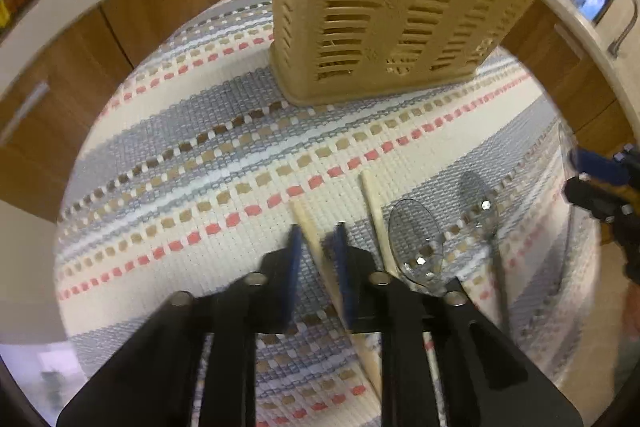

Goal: Organize utensils

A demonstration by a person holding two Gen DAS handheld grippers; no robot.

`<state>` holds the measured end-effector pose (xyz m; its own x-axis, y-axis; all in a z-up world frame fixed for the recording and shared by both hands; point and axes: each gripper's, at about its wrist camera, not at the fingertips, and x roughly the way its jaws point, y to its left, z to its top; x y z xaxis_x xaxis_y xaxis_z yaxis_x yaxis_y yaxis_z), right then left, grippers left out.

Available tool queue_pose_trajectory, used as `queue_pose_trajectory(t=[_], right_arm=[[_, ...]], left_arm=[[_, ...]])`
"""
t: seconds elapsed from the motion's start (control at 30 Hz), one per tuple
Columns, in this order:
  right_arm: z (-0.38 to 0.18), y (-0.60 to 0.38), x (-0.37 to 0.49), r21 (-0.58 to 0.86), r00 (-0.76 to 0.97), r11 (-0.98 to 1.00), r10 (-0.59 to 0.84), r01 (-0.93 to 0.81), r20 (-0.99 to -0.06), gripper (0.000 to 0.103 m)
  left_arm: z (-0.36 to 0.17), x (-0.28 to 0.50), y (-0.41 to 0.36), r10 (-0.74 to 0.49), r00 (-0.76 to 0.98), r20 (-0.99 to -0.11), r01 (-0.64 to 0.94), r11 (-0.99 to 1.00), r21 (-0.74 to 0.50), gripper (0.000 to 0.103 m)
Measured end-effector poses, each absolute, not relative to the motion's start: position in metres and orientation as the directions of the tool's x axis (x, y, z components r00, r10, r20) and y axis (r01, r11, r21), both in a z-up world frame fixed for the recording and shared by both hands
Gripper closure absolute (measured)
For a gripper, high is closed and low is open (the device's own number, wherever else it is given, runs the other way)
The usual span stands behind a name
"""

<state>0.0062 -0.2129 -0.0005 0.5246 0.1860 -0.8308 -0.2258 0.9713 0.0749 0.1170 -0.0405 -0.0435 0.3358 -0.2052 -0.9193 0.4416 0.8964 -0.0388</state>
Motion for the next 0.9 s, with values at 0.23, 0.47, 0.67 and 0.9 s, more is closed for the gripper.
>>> queue_pose_trajectory(t=[0.23,0.47,0.67,0.9], right_arm=[[0.016,-0.215,-0.003,0.111,0.552,0.961,0.237,-0.252,-0.799,0.074],[0.087,-0.220,-0.033,0.130,0.724,0.946,0.313,-0.298,-0.615,0.074],[0.145,-0.227,-0.032,0.168,0.831,0.935,0.355,-0.313,-0.429,0.074],[0.130,-0.238,-0.012,0.230,0.802,0.923,0.381,-0.308,-0.459,0.074]], left_arm=[[-0.020,0.097,-0.043,-0.307,0.451,-0.838,0.447,0.891,-0.086,0.101],[0.079,0.057,-0.016,-0.434,0.732,-0.526,0.437,0.890,-0.127,0.103],[0.152,0.054,-0.005,-0.467,0.846,-0.257,0.429,0.883,-0.191,0.103],[0.088,0.092,-0.016,-0.516,0.614,-0.597,0.518,0.835,-0.189,0.065]])
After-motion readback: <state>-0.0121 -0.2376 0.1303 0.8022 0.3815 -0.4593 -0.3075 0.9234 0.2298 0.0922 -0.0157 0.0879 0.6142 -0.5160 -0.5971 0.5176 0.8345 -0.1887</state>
